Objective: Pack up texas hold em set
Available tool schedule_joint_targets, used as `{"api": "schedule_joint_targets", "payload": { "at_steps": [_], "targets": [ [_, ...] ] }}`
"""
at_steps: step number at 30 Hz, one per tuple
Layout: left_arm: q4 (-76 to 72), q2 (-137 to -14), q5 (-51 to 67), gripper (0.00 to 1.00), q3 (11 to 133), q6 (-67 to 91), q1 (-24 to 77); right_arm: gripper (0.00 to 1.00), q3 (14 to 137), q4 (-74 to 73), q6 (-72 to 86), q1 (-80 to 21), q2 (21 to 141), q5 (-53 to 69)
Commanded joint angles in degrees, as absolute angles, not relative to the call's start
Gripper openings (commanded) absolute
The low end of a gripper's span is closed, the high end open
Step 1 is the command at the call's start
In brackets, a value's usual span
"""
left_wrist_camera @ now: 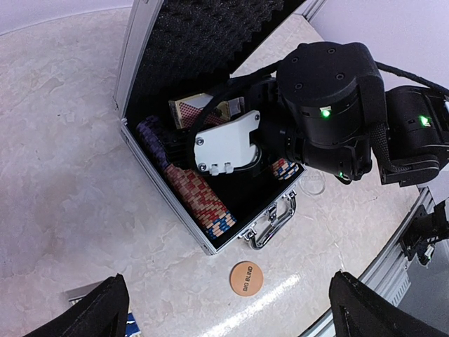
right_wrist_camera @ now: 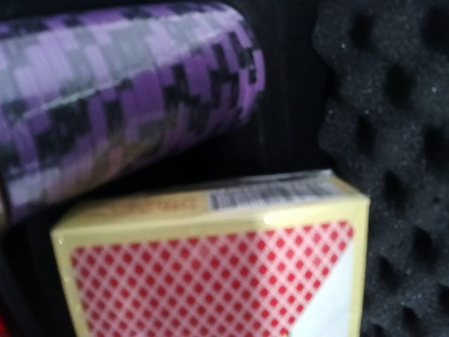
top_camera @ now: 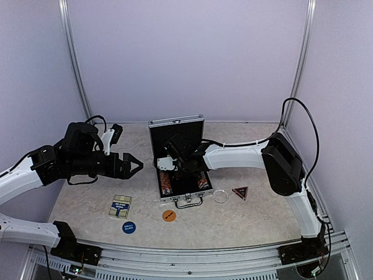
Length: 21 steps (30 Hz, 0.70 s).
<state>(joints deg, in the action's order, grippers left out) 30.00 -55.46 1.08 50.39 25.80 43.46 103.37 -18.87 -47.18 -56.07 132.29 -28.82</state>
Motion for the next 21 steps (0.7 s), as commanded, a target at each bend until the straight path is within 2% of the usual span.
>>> {"api": "schedule_joint_targets", "payload": {
  "at_steps": [1, 3, 6, 9, 11, 21],
  "targets": [
    [28.39, -55.20, 1.49, 0.99, 49.64, 26.19, 43.07, 0.61, 104.33, -17.31, -47.37, -55.79, 131.68, -29.94],
    [28.22, -55.26, 1.58, 0.99, 49.58, 26.19, 43.07, 0.62, 104.33, -17.40, -47.37, -55.76, 131.49, -29.99],
    [28.03, -55.28, 1.73, 0.99, 49.62, 26.28, 43.07, 0.71, 104.16, -17.41, -47.29, -55.90, 131.15, -30.04],
    [28.07, -55.20, 1.67, 0.99, 49.63, 26.28, 43.07, 0.72, 103.90, -17.40, -47.37, -55.89, 131.04, -30.12],
    [28.03, -55.20, 1.75, 0.99, 49.63, 26.28, 43.08, 0.78, 103.80, -17.36, -47.37, -55.91, 130.98, -30.27],
    [27.86, -55.11, 1.81, 0.99, 49.43, 26.37, 43.07, 0.79, 103.92, -17.33, -47.47, -56.23, 130.36, -30.68]
  ]
}}
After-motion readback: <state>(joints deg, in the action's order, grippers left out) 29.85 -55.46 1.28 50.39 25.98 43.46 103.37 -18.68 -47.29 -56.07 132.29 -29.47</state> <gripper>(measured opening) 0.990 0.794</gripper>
